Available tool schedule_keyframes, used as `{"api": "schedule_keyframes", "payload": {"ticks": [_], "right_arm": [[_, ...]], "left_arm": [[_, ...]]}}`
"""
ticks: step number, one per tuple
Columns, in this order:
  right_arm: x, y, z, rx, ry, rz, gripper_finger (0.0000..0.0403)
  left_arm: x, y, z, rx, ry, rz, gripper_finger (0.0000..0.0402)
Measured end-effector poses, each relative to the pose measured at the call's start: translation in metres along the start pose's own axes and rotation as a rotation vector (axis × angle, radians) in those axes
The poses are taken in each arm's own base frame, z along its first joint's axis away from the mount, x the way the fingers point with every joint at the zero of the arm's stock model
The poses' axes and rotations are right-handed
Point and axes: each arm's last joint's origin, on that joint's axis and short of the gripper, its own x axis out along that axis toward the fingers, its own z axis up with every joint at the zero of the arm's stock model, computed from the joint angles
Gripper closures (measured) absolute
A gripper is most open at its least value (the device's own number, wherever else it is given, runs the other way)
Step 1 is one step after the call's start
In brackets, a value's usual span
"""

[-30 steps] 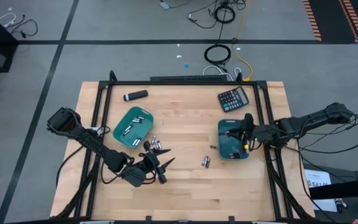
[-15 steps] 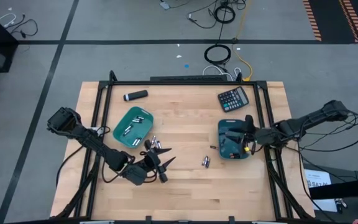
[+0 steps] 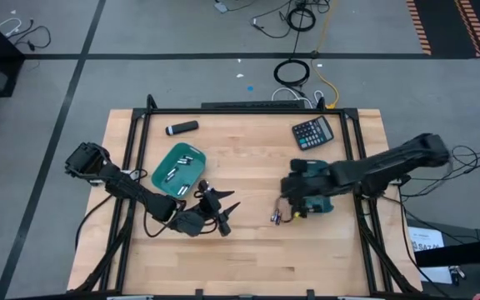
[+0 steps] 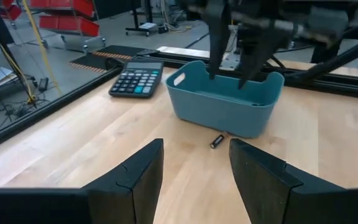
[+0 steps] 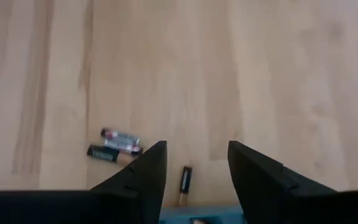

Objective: Sort batteries
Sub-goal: Put the black battery into the blue bin

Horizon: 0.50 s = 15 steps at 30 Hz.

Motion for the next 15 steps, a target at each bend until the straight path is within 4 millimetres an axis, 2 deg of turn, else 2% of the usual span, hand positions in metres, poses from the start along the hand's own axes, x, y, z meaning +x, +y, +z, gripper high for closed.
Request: {"api": "schedule_keyframes", "payload": {"ticks": [5,9,15], "right_arm": [[0.042,0.013,0.015,-0.103,0.253,-0.020,0.0241],[0.071,0.020,0.016,-0.165,0.432,-0.039,0.0241],[0.097,0.015,0.019,-0.132,0.539,0.024,0.0241]], "left_arm": [[-0.003,-0.002,-0.003,-0.013,0.022,-0.016,0.0207],[-0.006,-0.003,-0.007,-0.005,0.040,-0.003,0.0207],[-0.007,-0.002,-0.010,0.017,0.059,0.001,0.0207]]}}
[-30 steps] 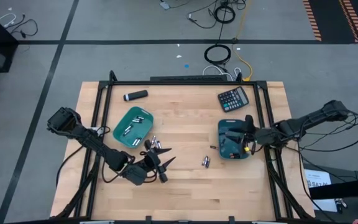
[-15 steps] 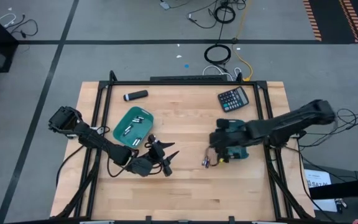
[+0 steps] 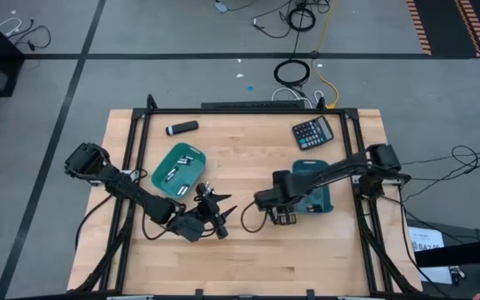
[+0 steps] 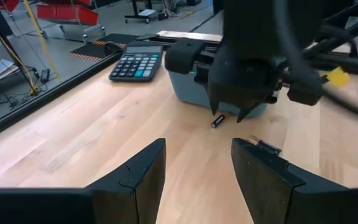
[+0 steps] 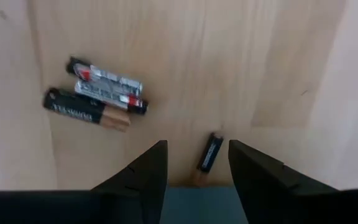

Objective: Sort batteries
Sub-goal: Put the black battery into the blue bin

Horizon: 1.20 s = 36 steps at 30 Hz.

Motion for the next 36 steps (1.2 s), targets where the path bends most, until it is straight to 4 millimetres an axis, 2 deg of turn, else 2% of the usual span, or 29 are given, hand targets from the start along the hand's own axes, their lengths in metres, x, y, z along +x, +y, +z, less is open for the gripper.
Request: {"api": "schedule_keyframes", "payload": {"ticks": [7,15,19,22,25,32,36], "right_arm": [[0.017,-0.020,-0.001,0.077,0.090,0.100,0.0241],[0.041,-0.022,0.000,0.053,0.190,0.100,0.0244],[0.050,-0.021,0.001,0.021,0.221,0.090,0.0268],[0.053,-0.020,0.001,-0.024,0.226,0.073,0.0315],[0.054,-0.020,0.001,-0.046,0.222,0.069,0.0381],[0.051,-0.017,0.006,-0.067,0.195,0.060,0.0397],[0.033,-0.018,0.009,-0.069,0.112,0.017,0.0399]], "left_arm": [[-0.007,-0.005,-0.004,0.025,0.010,-0.022,0.0207],[-0.011,-0.007,-0.005,0.035,0.010,-0.027,0.0207],[-0.010,-0.007,-0.005,0.035,0.009,-0.023,0.0207],[-0.010,-0.007,-0.005,0.036,0.009,-0.023,0.0207],[-0.010,-0.007,-0.005,0.036,0.009,-0.022,0.0207],[-0.011,-0.004,-0.009,0.054,0.034,0.010,0.0207],[-0.011,-0.004,-0.010,0.041,0.026,0.031,0.0207]]}}
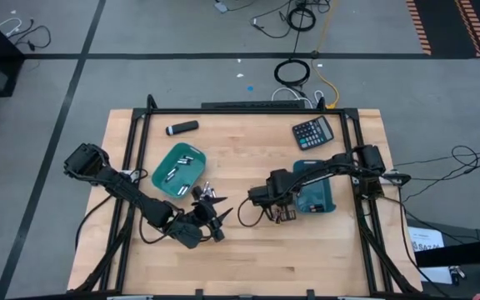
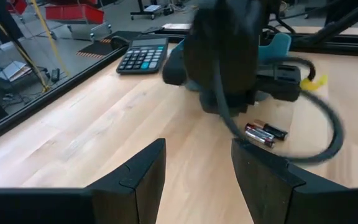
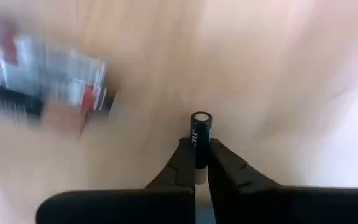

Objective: Sort batteries
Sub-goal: Put the black battery into the blue bin

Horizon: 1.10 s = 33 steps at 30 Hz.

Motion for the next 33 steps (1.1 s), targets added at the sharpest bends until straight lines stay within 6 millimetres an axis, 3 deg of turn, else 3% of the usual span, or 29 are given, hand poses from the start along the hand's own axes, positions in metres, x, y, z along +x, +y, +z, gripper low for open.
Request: {"api": "schedule_keyframes", "payload": {"ticks": [7,11,14,18,23,28,33], "right_arm": [[-0.088,-0.016,-0.026,0.116,-0.387,-0.173,0.0401],[-0.136,-0.024,-0.070,0.231,-0.667,-0.264,0.0401],[-0.149,-0.023,-0.110,0.301,-0.864,-0.300,0.0401],[-0.140,-0.021,-0.160,0.423,-1.108,-0.266,0.0401],[-0.101,-0.016,-0.199,0.564,-1.253,-0.207,0.0400],[-0.078,-0.012,-0.214,0.632,-1.274,-0.159,0.0400],[-0.061,-0.007,-0.219,0.677,-1.140,-0.135,0.0399]], "left_arm": [[-0.010,-0.006,0.001,0.008,-0.054,0.040,0.0207],[-0.013,-0.008,0.002,-0.018,-0.069,0.019,0.0207],[-0.014,-0.010,0.003,-0.053,-0.065,-0.014,0.0207],[-0.013,-0.011,0.003,-0.053,-0.053,-0.040,0.0207],[-0.013,-0.012,0.006,-0.090,-0.072,-0.053,0.0207],[-0.009,-0.010,0.011,-0.135,-0.095,-0.048,0.0207],[-0.002,-0.005,0.013,-0.142,-0.095,-0.022,0.0207]]}}
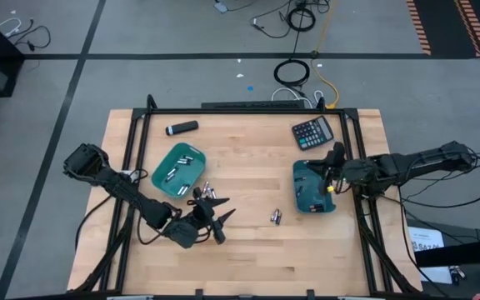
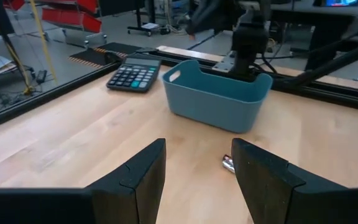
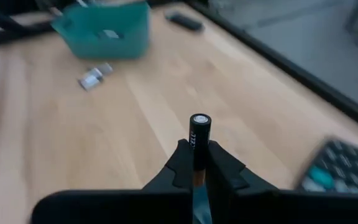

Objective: Sort batteries
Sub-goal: Put the black battery into the blue bin, then put the silver battery into the green bin

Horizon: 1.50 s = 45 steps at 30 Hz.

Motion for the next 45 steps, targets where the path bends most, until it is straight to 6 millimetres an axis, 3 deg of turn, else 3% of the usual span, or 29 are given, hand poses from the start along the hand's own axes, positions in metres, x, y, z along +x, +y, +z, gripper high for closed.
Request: {"api": "schedule_keyframes", "payload": {"ticks": [4,10,17,22,25,37,45], "right_arm": [[0.001,-0.002,-0.010,0.008,0.069,-0.071,0.0399],[0.002,0.002,-0.016,0.078,0.143,-0.032,0.0384],[0.011,0.008,-0.041,0.094,0.261,-0.047,0.0292],[0.013,0.010,-0.044,0.106,0.278,-0.049,0.0222],[0.011,0.015,-0.042,0.099,0.235,-0.029,0.0199],[0.000,0.035,-0.037,-0.046,-0.052,-0.077,0.0214],[0.001,0.060,-0.034,-0.103,-0.221,-0.121,0.0215]], "left_arm": [[0.010,0.007,0.003,0.001,-0.002,0.038,0.0207],[0.025,0.020,0.005,0.055,0.011,0.102,0.0207],[0.039,0.034,0.008,0.129,0.026,0.164,0.0207],[0.050,0.044,0.012,0.132,0.022,0.206,0.0207],[0.054,0.047,0.013,0.113,0.032,0.181,0.0207],[0.068,0.060,0.017,0.001,0.080,0.083,0.0207],[0.056,0.065,0.050,0.135,0.170,0.088,0.0207]]}}
